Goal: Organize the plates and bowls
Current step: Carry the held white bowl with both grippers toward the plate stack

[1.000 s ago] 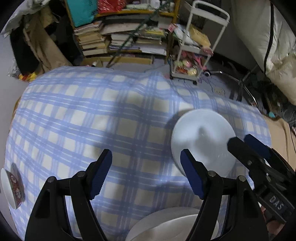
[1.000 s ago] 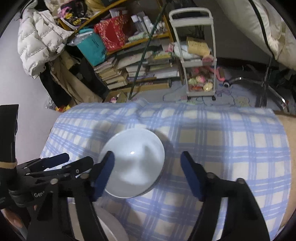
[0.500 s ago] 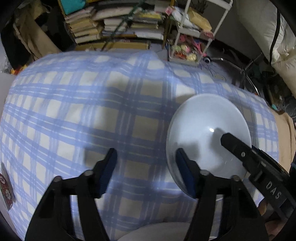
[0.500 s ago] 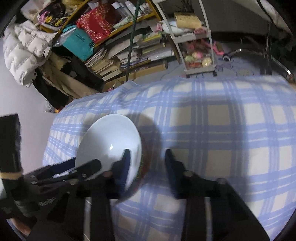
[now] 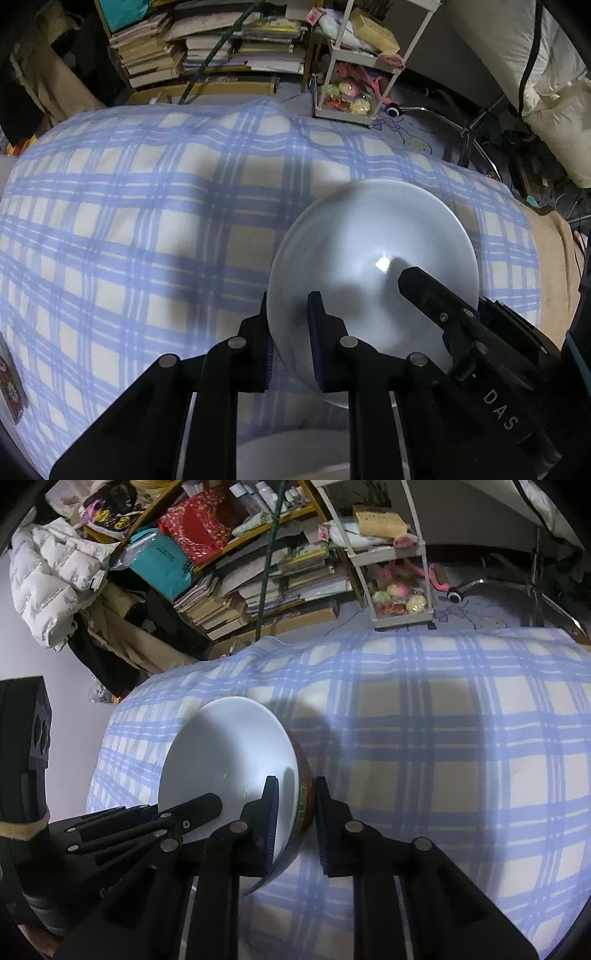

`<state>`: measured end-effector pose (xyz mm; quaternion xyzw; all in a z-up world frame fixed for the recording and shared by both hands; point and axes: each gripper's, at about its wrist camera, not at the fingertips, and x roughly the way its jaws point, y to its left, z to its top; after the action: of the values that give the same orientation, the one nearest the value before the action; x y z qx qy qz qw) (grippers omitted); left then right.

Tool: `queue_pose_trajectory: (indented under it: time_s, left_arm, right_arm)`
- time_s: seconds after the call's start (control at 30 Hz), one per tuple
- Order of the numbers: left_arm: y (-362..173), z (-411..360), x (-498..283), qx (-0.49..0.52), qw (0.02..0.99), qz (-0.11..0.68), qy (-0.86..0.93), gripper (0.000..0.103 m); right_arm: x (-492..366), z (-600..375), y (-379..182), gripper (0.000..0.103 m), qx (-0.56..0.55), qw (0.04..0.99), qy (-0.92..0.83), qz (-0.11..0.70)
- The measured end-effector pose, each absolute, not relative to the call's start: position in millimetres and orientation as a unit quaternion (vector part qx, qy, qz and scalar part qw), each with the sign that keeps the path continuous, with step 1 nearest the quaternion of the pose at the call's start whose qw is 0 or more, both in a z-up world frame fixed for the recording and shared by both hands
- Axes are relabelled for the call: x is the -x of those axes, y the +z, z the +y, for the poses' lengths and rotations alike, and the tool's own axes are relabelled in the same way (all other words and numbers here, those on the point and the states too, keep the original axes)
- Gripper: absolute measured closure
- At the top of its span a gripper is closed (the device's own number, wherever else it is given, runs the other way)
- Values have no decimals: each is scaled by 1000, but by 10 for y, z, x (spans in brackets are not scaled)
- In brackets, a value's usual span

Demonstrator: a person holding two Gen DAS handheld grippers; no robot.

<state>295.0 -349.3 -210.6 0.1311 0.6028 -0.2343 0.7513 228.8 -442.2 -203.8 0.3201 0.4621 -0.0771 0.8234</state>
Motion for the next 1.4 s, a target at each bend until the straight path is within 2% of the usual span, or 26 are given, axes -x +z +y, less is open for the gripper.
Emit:
queue_pose_trajectory:
  time_s: [0.53,0.97,1.4]
  left_arm:
    - [-1444,-3043,-2602,-117,781,572,-220,84]
    - [-1248,-2612,-2152,-105,791,569,-197,84]
    - [-1365,-2318,-1845,-84,784,586,-185,82]
  right_arm:
    - [-2066,-4062,-1419,83,-288,852,-45,434]
    - [-1713,-3652,-1215,83,-268,856,-15,441]
    - [-1471,-3370,-1234,83,-252,852,-10,458]
